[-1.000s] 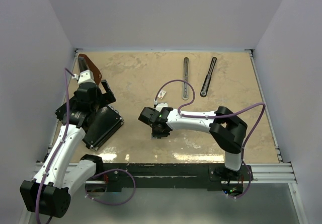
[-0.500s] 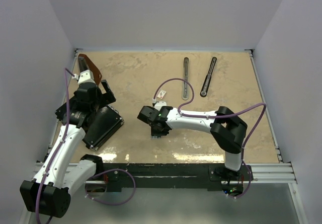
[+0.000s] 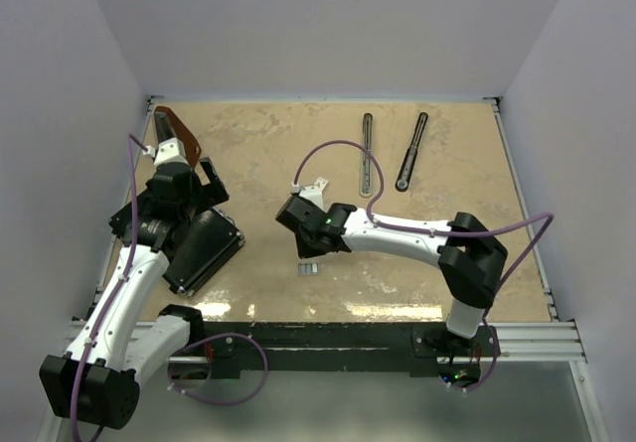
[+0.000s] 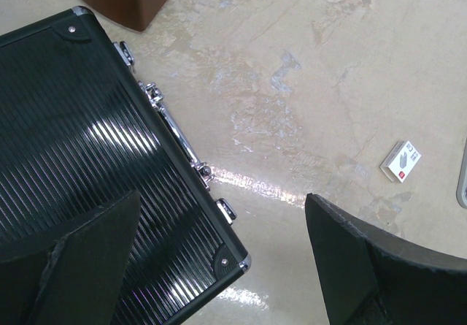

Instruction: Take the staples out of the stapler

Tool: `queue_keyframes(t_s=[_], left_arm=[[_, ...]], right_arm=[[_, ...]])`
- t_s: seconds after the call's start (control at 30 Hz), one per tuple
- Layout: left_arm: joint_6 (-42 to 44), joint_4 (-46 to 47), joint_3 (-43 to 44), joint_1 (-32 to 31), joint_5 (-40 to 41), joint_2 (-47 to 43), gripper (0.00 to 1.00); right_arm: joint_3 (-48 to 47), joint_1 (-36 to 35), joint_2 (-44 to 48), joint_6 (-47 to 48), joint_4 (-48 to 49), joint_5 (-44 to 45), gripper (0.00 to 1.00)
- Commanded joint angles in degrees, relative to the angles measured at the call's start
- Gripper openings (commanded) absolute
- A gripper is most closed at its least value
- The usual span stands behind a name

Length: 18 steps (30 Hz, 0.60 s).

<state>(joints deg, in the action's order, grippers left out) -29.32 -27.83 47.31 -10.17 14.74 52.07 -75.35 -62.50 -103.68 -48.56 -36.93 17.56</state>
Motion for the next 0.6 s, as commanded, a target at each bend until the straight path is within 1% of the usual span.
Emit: queue_keyframes(t_s=[0.0,0.03,0.17,0.4,0.57], left_arm=[[1.02,2.17,0.06,0.16,0.29,0.04,0.99],[1.11,2.08,-0.02,0.24,0.29,-0.04,0.99],[1.11,2.26,-0.11,0.24,-0.24,0.31,1.0],[1.37,2.26,-0.11,0.24,-0.24,0.75,0.99],[1.37,2.26,-0.02,0.24,-0.15,1.1,0.99]], right_arm=[[2.13,0.71,6.12,13.47,7.48,-0.08,0.0],[2.49,0.89,5.95,15.92,6.96,0.1,0.0],[3.81,1.68,5.77,19.81,7.39,-1.56,0.0],[8.2,3.96,5.42,20.26,11.79,-6.92,0.0],[9.96,4.23,4.54,19.29,14.25,-10.34,0.0]])
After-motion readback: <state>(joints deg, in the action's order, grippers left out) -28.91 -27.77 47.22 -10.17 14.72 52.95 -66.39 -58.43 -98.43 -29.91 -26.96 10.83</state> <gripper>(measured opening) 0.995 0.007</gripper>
